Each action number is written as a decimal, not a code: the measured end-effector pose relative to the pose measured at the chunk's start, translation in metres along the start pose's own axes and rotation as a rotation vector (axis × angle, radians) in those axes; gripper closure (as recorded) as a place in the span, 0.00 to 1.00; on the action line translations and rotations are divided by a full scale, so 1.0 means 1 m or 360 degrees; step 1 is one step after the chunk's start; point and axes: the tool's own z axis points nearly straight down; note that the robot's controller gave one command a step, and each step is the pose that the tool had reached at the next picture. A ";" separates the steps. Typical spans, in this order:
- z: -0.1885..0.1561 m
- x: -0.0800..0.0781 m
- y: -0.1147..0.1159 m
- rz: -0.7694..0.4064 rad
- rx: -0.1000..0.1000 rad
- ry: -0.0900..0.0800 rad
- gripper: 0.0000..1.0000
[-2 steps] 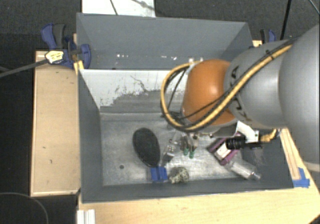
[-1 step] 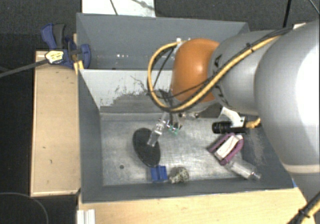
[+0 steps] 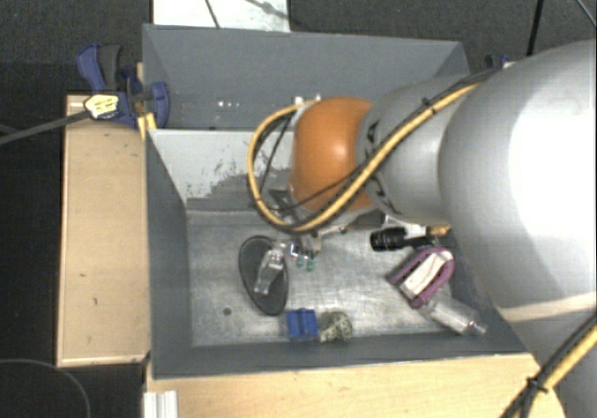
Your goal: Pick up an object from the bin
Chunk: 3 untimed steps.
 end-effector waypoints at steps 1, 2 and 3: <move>-0.004 0.003 0.028 -0.0262 0.0014 0.0010 0.00; 0.027 0.038 -0.009 -0.0209 0.0024 0.0021 0.00; 0.023 0.048 0.035 -0.0096 0.0015 0.0011 0.00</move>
Offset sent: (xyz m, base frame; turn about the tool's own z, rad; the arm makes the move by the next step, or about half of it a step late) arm 0.0039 0.0256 0.0025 -0.1631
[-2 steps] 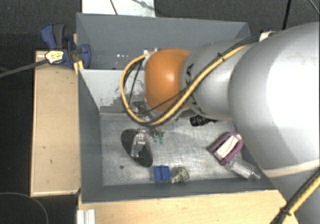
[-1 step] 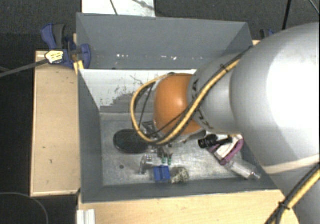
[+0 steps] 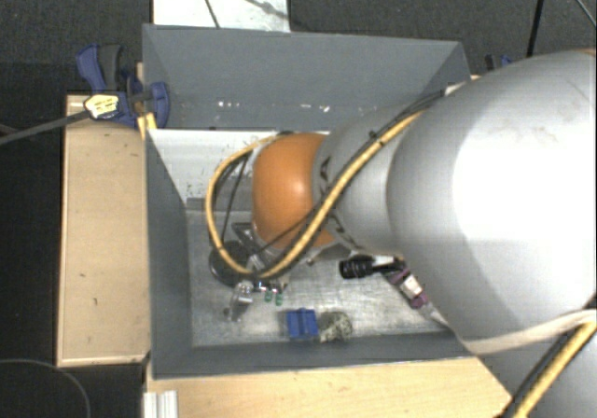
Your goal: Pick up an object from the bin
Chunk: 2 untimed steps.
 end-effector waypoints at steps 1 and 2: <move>0.000 -0.001 -0.002 0.0005 0.0003 0.0000 1.00; -0.157 -0.015 -0.016 -0.0014 -0.0001 -0.0008 1.00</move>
Offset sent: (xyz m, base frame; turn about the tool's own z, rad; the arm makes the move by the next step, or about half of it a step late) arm 0.0000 0.0000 0.0000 0.0000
